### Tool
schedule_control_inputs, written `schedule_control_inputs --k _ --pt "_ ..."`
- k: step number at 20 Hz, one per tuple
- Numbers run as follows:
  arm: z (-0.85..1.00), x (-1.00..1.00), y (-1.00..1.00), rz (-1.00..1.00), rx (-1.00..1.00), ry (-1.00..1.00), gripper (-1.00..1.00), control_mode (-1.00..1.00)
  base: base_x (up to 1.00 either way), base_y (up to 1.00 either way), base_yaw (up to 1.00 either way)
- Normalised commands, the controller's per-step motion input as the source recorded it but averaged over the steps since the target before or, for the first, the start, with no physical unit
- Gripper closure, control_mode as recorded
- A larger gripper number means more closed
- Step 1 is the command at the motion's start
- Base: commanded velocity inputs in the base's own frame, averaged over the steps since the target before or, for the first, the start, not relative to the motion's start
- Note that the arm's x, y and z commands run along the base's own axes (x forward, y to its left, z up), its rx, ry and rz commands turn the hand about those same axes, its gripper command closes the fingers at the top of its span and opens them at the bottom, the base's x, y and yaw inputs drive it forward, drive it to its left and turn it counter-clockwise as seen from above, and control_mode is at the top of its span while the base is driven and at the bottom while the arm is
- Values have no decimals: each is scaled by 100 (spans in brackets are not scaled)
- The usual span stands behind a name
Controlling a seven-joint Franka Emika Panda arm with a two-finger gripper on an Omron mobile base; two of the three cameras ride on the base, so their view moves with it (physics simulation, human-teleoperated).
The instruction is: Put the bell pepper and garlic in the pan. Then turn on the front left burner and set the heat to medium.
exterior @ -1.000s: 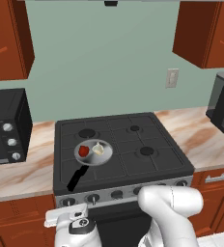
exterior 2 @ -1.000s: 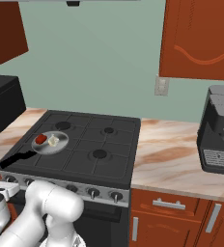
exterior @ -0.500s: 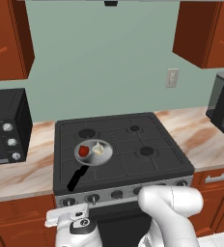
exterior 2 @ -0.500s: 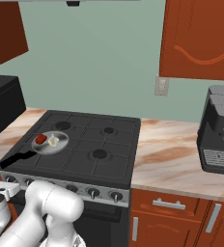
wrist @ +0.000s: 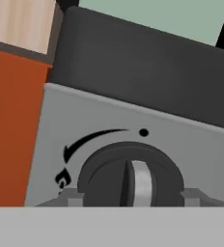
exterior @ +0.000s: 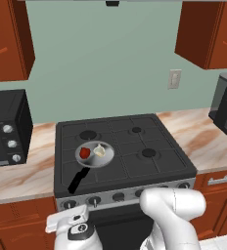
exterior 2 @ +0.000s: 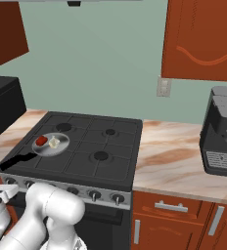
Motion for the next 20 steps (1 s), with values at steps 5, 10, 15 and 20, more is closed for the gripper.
schedule_control_inputs --k 5,10,15,20 --pt "0 7 0 0 -23 0 100 -100 0 0 0" --pt "0 4 0 0 -21 0 100 -100 0 0 0" --pt "0 2 0 0 -23 0 100 -100 0 0 0" --pt "0 0 0 0 -24 0 100 -100 0 0 0"
